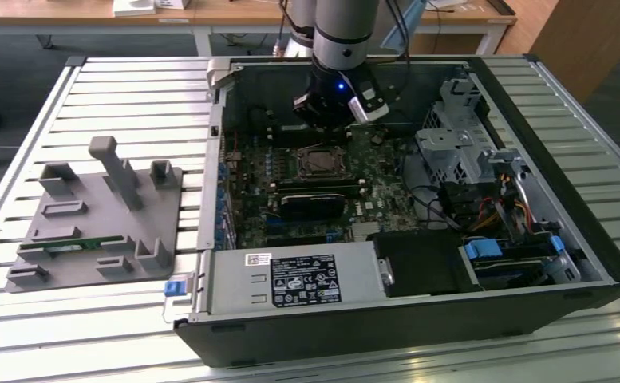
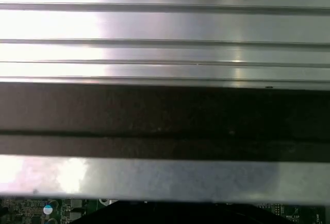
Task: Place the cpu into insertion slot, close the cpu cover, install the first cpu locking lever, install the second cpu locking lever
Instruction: 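Install the first cpu locking lever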
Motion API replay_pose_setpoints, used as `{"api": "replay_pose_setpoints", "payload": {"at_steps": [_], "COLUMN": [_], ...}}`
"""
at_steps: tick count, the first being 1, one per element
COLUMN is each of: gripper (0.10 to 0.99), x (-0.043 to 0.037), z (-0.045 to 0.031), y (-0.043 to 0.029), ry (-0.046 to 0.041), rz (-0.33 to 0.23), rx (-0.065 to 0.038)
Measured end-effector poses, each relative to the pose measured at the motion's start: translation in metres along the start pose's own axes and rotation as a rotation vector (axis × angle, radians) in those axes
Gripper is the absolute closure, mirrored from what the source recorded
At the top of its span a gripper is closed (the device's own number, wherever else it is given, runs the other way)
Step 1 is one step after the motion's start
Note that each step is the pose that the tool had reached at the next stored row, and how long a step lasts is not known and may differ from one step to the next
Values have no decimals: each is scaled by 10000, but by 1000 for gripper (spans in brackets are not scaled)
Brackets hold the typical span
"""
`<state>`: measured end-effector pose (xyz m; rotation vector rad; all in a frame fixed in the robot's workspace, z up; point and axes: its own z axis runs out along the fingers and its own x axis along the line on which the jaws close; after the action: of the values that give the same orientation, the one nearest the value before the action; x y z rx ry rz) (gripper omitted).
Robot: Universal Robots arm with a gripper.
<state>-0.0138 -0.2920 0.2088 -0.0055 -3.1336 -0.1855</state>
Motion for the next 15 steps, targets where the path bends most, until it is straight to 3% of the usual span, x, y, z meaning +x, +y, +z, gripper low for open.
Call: {"api": "replay_pose_setpoints", "payload": {"at_steps": [9,15], "gripper": [980,980], "x": [-17,-17], "z": [111,85], "y": [-13,-10], "ry": [0,0], "rz": [1,0], "rx": [0,-3]}}
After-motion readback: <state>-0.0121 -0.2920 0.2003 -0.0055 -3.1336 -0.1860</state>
